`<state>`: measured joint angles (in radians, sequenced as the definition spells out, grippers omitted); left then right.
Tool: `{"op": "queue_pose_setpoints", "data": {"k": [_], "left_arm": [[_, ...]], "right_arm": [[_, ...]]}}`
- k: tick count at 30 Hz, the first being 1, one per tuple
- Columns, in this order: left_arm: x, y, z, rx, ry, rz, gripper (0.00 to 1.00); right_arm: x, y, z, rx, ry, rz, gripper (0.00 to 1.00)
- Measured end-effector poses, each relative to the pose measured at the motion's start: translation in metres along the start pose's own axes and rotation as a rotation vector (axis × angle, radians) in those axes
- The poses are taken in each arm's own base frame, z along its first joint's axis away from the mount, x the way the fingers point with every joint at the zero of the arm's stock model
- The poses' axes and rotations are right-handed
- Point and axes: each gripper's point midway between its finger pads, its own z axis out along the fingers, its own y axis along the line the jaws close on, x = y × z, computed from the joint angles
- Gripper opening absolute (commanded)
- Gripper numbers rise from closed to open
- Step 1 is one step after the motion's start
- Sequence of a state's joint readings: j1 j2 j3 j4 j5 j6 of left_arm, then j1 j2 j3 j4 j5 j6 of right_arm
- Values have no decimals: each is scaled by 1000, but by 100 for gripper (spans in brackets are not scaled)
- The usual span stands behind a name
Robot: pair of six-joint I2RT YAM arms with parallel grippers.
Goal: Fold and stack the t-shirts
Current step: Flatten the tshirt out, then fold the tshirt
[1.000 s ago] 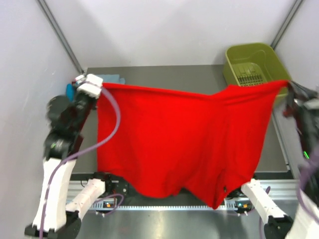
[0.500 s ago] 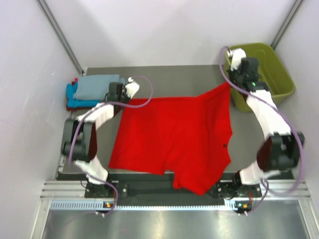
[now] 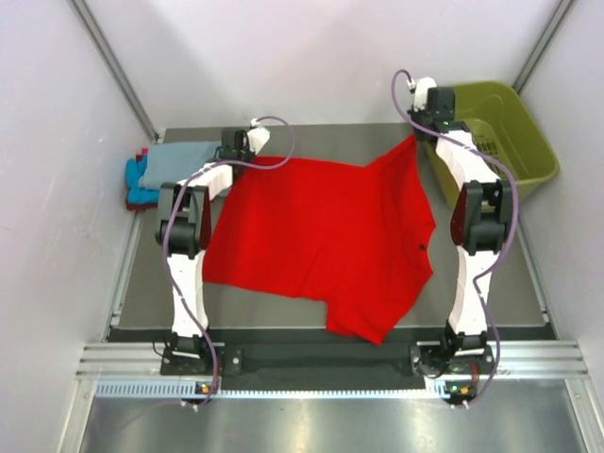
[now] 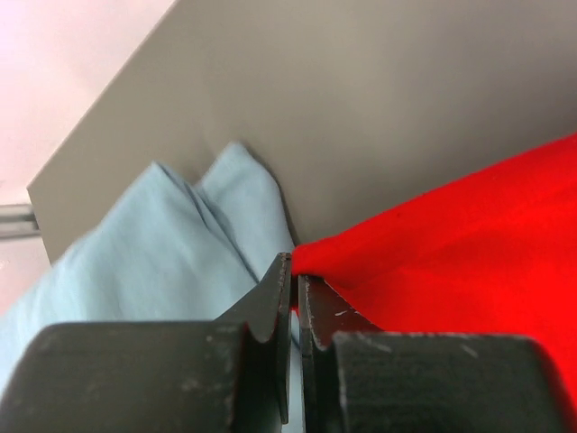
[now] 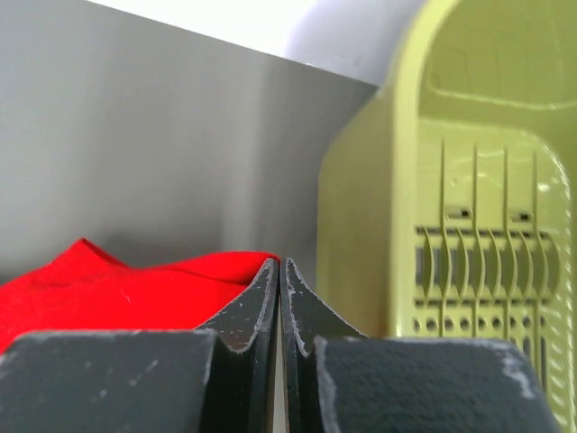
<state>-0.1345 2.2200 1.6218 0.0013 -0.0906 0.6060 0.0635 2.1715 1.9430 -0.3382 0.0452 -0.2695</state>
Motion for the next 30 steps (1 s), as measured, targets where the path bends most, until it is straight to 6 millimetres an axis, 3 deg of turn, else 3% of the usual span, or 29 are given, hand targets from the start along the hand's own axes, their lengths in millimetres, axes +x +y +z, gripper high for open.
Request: {"op": "queue_pose_setpoints", "data": {"k": [5,10,24,30], "left_arm": [[-2,7,19,-37,11,-1,0],[6,12,25,-58,35,-6,0],[10,28,34,-103,42,-47,0],[8,28,21,-84,33,-52,0]], "right_arm": [[-5,1,28,-3,-10,-1,0],[-4,2,47,8,-16,-10,0],[-7,10,51,15,-26,-8,0],[23,25,32,-42,56,-15,0]]}}
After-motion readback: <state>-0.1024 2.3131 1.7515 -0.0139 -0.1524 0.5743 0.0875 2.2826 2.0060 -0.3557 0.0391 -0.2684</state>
